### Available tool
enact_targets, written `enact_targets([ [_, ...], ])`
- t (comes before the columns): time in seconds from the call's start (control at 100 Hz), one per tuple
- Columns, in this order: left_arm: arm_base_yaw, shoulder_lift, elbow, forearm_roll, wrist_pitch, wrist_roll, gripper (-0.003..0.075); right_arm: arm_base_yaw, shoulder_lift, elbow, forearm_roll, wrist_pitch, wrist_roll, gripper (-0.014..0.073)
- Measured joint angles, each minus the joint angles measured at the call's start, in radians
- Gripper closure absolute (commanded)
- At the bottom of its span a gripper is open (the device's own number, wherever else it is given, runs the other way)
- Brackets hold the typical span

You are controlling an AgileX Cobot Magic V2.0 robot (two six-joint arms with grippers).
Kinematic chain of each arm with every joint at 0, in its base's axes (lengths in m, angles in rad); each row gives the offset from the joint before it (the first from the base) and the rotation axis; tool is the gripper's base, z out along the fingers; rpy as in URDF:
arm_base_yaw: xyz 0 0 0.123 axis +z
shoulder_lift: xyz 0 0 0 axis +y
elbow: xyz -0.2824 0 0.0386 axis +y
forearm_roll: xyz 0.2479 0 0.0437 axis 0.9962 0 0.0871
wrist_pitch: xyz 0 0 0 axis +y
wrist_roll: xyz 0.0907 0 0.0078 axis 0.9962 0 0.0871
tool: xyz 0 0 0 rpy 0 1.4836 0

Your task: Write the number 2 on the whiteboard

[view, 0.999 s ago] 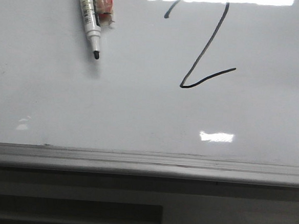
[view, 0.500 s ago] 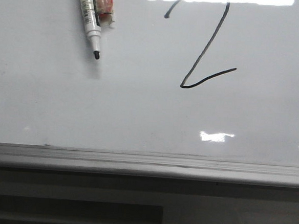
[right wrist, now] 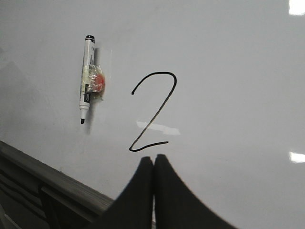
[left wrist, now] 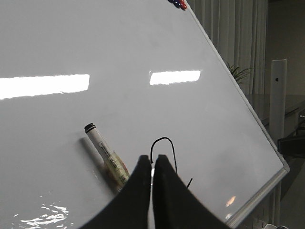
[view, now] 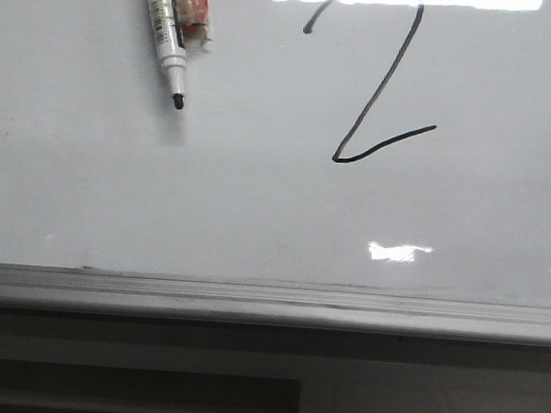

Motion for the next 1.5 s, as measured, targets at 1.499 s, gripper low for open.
enact_targets([
  [1.499,0.611,-0.029,0.25,1.286,-0.139,-1.277,0.074,0.0,0.0,0.0,0.0,0.0,0.0,0.0641],
])
